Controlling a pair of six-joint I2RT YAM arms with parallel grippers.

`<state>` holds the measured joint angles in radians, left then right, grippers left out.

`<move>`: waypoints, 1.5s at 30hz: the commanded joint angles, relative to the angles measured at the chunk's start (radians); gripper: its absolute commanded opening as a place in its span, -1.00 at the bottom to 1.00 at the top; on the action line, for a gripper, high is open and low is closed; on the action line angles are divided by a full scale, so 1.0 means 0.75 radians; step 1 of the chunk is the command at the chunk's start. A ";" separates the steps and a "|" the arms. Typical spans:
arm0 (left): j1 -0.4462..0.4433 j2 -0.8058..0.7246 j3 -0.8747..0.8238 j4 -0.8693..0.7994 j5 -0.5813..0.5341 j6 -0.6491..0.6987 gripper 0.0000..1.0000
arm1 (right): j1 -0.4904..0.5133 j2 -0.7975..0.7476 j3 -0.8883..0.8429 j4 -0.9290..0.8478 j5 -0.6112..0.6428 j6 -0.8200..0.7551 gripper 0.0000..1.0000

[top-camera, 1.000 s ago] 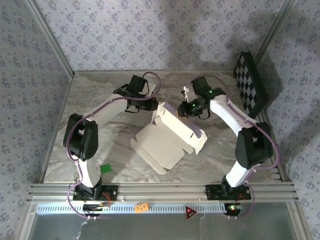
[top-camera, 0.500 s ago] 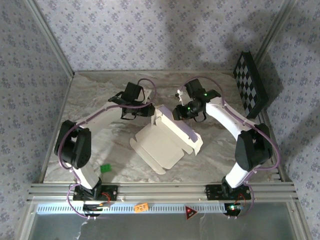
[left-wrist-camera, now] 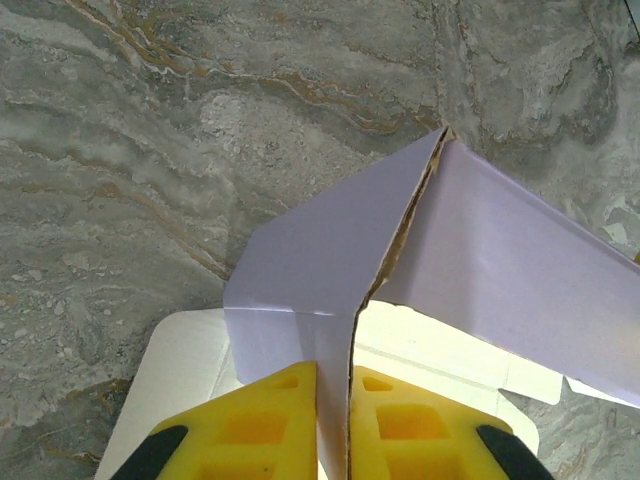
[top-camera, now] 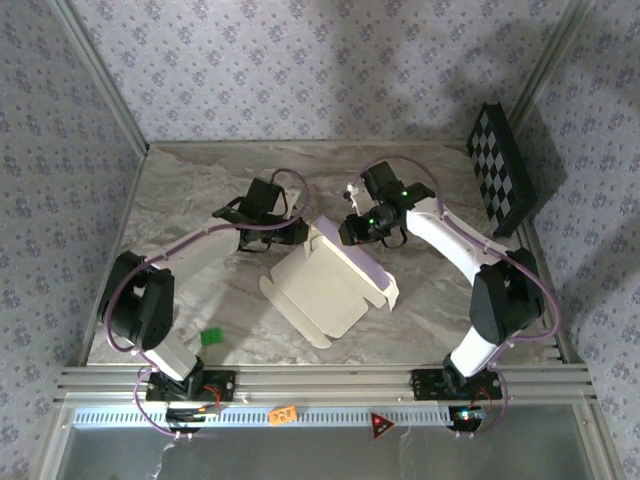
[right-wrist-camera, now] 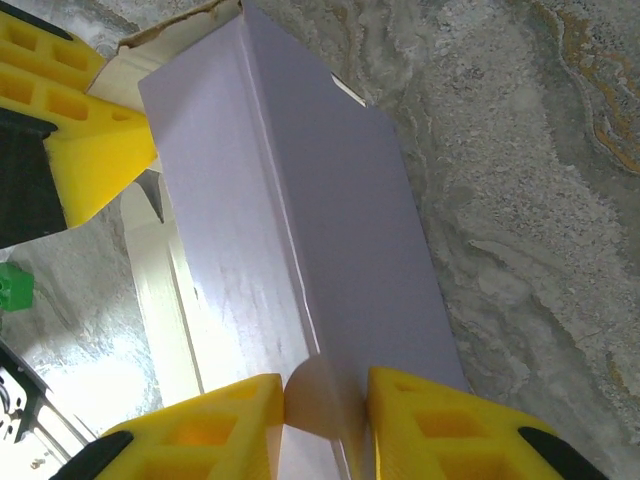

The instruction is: Fold the paper box

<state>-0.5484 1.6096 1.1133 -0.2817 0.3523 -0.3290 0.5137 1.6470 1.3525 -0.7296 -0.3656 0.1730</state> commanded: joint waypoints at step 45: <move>0.115 -0.111 -0.405 0.526 0.128 0.581 0.18 | 0.062 0.079 -0.022 -0.082 0.053 0.020 -0.43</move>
<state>-0.4644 1.4979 0.8066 -0.0303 0.3595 0.0055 0.5587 1.6516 1.3567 -0.7155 -0.3180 0.1772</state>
